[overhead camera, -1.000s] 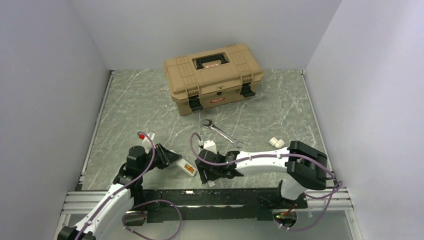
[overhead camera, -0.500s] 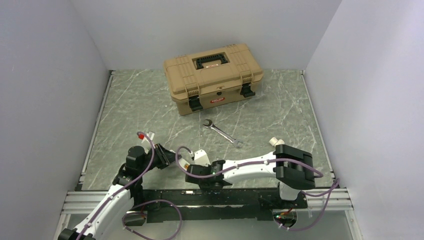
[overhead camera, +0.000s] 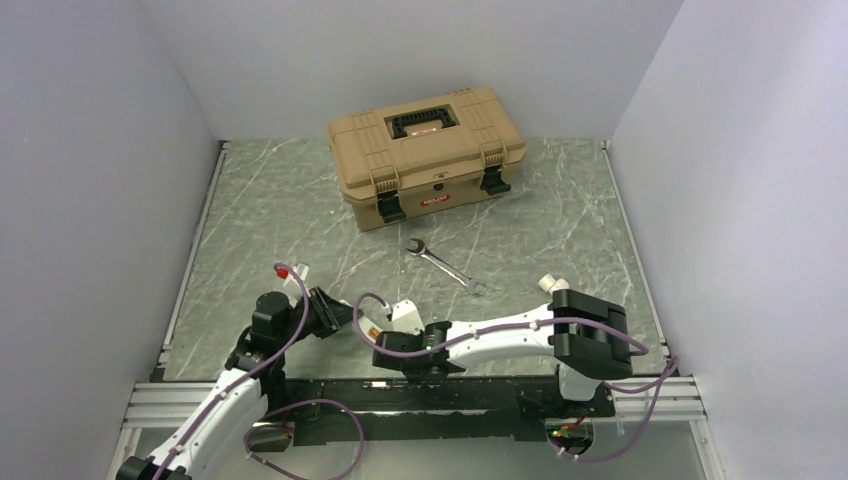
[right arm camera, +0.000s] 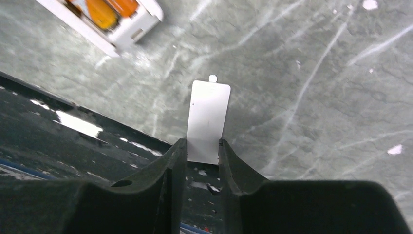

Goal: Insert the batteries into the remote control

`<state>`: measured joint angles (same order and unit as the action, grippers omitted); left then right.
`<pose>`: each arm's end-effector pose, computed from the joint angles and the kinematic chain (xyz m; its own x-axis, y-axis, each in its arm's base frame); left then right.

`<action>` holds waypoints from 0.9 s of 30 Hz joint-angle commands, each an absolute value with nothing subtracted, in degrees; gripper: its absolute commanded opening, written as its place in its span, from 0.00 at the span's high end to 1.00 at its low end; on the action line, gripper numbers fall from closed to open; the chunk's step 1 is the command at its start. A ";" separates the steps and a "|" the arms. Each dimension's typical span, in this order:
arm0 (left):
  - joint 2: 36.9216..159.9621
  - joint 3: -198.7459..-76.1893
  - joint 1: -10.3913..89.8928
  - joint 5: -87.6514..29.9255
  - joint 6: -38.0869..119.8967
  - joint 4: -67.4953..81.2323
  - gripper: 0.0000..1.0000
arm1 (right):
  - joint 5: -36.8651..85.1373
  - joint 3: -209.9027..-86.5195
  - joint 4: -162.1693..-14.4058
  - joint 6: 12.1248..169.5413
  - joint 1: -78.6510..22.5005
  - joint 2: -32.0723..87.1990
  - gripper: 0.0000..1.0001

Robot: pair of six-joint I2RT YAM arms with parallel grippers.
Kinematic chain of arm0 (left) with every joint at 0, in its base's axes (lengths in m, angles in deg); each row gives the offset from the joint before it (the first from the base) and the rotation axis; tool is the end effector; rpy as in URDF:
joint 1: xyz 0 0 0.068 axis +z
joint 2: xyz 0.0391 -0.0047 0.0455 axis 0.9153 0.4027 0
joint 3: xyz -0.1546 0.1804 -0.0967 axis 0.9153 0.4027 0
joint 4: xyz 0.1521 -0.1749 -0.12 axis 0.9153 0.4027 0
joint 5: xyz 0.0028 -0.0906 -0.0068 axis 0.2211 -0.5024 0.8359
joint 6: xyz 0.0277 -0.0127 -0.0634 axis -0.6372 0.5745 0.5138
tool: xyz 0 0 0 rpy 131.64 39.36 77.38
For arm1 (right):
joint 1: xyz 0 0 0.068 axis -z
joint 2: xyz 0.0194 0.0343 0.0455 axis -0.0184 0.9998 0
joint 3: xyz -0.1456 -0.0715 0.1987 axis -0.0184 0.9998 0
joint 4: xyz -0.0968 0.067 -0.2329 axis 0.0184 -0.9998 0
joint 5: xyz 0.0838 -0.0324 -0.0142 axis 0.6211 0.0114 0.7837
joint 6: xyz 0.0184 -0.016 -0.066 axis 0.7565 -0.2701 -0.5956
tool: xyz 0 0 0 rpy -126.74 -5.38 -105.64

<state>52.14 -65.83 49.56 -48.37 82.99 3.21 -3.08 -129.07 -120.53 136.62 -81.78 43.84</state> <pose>0.1481 -0.0725 0.1210 -0.7561 -0.5174 -0.4007 0.0952 0.5188 -0.8496 0.0581 0.3071 0.1209 -0.8060 -0.4109 -0.4260 -0.4655 0.8846 0.0275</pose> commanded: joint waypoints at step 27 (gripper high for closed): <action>53.64 -63.76 49.94 -50.18 82.81 -0.81 1.00 | 4.22 -120.88 -119.39 134.83 -84.78 33.20 0.67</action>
